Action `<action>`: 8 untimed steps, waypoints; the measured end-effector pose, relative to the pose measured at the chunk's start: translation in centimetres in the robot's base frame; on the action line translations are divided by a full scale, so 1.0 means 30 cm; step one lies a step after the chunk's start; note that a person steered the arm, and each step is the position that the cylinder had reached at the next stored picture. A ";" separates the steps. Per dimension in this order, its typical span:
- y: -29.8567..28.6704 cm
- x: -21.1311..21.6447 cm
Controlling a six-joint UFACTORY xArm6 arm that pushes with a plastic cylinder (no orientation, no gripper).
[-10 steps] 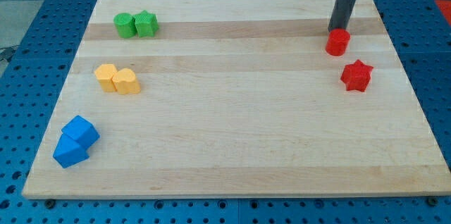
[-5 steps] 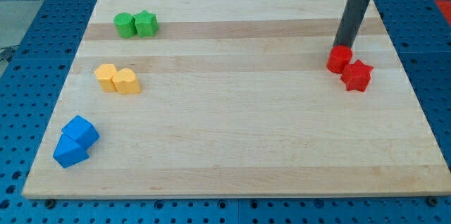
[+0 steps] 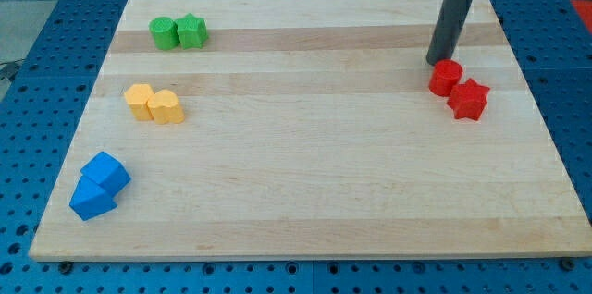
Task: Place the red circle towards the top left side of the red star
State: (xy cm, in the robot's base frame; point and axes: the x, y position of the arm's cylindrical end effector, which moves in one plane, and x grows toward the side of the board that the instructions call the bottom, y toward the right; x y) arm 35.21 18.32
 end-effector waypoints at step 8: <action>-0.044 0.064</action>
